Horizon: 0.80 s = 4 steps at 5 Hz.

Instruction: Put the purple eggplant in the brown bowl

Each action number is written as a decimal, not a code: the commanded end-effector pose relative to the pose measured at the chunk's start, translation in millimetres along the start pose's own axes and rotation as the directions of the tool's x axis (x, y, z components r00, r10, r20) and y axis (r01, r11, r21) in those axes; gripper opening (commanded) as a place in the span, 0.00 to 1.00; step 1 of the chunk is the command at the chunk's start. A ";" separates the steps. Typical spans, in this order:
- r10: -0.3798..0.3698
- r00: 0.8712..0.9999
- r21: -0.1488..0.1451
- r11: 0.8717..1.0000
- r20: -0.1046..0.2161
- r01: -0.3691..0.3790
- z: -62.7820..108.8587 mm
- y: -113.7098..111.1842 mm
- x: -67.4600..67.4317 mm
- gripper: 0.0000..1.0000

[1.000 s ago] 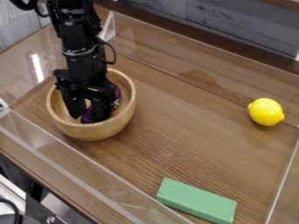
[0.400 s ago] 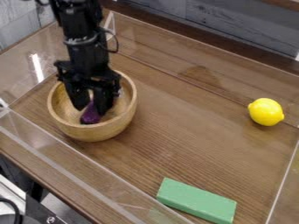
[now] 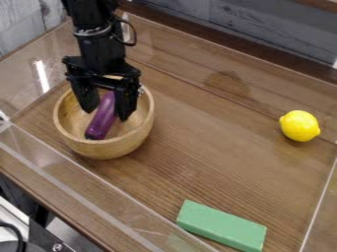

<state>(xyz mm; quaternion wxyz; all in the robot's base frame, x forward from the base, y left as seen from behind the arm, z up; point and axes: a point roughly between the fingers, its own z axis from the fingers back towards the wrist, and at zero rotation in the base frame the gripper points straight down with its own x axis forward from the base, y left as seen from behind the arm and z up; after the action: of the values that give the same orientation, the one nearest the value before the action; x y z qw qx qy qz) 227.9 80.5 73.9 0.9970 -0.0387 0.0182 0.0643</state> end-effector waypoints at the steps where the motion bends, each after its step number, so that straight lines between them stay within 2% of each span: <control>1: 0.000 0.998 0.011 1.000 0.067 -0.001 15.9 -4.2 12.5 1.00; 4: 0.018 0.998 0.029 0.999 0.057 -0.020 -0.7 -1.9 16.3 1.00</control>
<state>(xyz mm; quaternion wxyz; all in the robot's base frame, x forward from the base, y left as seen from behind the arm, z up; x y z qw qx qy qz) 239.7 79.7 64.6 0.9968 -0.0275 0.0085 0.0742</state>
